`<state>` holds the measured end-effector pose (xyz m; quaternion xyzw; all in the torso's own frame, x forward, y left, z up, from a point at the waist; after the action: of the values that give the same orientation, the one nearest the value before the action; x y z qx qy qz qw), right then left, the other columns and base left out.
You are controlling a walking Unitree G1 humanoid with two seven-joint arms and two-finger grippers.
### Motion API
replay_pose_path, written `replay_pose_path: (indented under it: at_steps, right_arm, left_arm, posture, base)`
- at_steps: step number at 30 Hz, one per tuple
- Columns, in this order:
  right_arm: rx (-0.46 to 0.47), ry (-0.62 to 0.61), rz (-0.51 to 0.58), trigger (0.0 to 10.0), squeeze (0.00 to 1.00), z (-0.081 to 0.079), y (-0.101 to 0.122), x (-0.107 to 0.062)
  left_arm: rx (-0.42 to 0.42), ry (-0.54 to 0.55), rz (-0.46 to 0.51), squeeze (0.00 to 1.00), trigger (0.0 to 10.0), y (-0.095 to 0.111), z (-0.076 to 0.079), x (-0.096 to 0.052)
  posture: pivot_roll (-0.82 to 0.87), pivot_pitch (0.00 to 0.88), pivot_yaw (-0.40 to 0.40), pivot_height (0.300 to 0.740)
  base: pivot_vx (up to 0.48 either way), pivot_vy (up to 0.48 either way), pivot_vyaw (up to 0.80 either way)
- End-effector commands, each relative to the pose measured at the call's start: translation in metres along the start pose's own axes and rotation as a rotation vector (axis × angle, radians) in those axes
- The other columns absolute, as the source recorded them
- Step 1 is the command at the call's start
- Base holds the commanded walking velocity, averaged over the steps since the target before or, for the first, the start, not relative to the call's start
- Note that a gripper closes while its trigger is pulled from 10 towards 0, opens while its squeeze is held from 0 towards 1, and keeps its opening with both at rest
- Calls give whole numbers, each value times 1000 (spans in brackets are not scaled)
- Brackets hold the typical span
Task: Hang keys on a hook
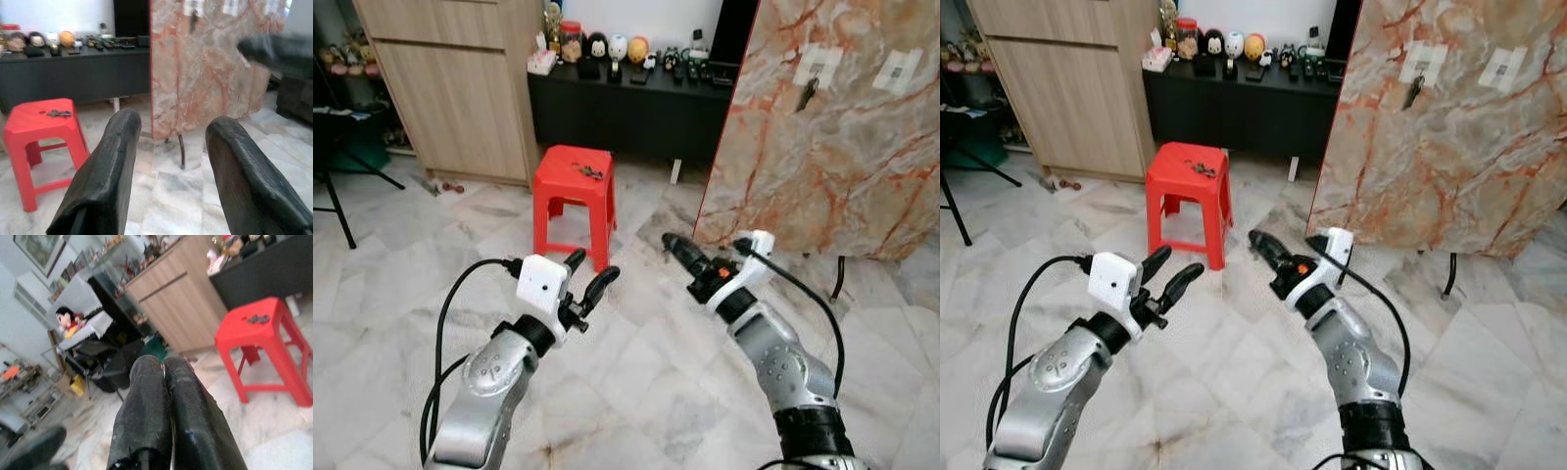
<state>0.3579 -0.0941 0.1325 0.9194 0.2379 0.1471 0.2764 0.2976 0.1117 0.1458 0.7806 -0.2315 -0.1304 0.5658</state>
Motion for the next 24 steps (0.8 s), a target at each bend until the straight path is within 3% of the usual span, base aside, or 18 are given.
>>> replay_pose_path:
  at_steps: [1,5,11,15,18,20,24]
  right_arm:
    - [16,-3,64,10000,0,-2,13,4]
    - [61,-78,122,10000,0,2,13,10]
    - [96,-92,118,10000,0,-3,1,15]
    - [206,-107,134,10000,0,-12,-11,14]
    - [252,-121,145,10000,0,-13,-13,12]
    - [285,-130,138,10000,0,-13,-17,10]
    - [263,-142,56,10000,0,-18,-30,8]
  left_arm:
    - [15,-51,5,0,10000,4,6,-1]
    - [15,-129,-1,0,10000,7,13,0]
    - [-17,-114,21,0,10000,10,19,10]
    - [-72,-150,56,0,10000,20,37,18]
    - [-89,-164,61,0,10000,22,41,19]
    - [-93,-172,59,0,10000,21,44,19]
    - [-112,-177,57,0,10000,21,45,20]
  posture:
    - [104,0,-96,740]
    - [110,0,-94,740]
    - [111,0,-89,740]
    - [88,0,-62,740]
    - [80,0,-54,740]
    - [77,0,-51,740]
    - [62,0,-43,740]
  base:
    - [0,0,0]
    - [0,0,0]
    - [0,0,0]
    - [0,0,0]
    - [0,0,0]
    - [0,0,0]
    - [0,0,0]
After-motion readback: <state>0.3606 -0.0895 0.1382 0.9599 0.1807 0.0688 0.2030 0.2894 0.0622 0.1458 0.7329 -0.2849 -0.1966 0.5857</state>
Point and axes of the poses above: a point about 5 cm out from each wrist's last joint towards the gripper, its own x axis pointing out of the wrist towards the gripper, its own y axis along the axis of the wrist's last joint, z = x × y, the point moved 4 cm from there along x, pointing out of the wrist towards the gripper, and after that the axes turned 13 degrees about x, right-handed, at the moved point
